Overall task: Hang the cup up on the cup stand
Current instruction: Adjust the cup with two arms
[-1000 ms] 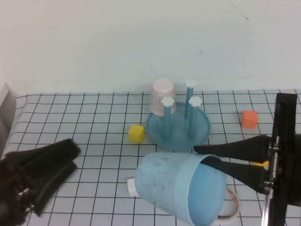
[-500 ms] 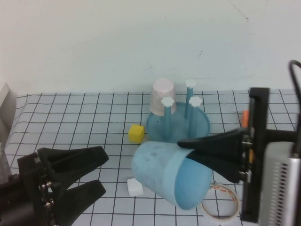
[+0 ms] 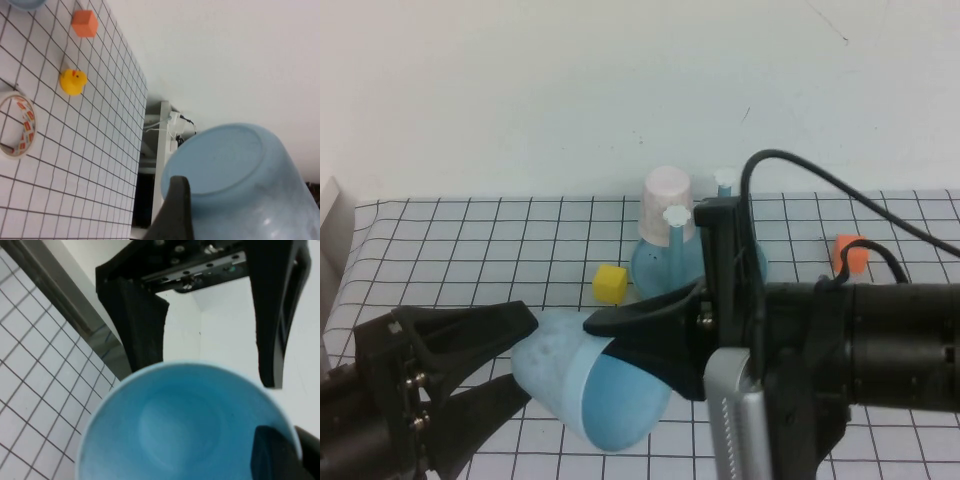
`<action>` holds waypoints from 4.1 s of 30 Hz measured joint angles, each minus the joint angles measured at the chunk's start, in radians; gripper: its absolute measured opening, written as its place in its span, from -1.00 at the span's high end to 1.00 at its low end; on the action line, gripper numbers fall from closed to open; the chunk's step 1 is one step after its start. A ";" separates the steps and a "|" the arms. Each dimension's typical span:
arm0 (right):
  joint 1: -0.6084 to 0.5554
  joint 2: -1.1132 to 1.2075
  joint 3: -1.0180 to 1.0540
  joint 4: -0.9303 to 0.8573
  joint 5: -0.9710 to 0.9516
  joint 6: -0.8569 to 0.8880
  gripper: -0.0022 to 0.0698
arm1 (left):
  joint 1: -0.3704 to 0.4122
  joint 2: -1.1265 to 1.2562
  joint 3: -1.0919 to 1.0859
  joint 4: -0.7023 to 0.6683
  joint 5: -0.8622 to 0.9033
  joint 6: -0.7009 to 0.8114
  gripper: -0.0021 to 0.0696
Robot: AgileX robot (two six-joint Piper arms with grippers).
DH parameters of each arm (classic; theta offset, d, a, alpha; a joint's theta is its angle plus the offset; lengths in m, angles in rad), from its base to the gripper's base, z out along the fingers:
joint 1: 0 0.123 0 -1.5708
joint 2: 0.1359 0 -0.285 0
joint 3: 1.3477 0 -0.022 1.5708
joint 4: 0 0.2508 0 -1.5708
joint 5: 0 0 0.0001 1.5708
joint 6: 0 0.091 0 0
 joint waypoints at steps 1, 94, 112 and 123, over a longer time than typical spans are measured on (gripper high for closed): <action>0.012 0.000 -0.002 0.002 -0.015 -0.010 0.89 | 0.000 0.000 0.000 0.000 -0.008 0.000 -0.78; 0.148 0.103 -0.139 0.026 -0.197 0.022 0.10 | 0.000 0.007 -0.071 -0.002 -0.115 0.134 -0.55; 0.148 0.103 -0.137 0.026 -0.244 0.149 0.10 | 0.000 0.007 -0.071 -0.002 -0.143 0.136 -0.54; 0.148 0.089 -0.108 0.026 -0.244 0.151 0.10 | 0.000 0.007 -0.071 0.004 -0.164 0.149 -0.52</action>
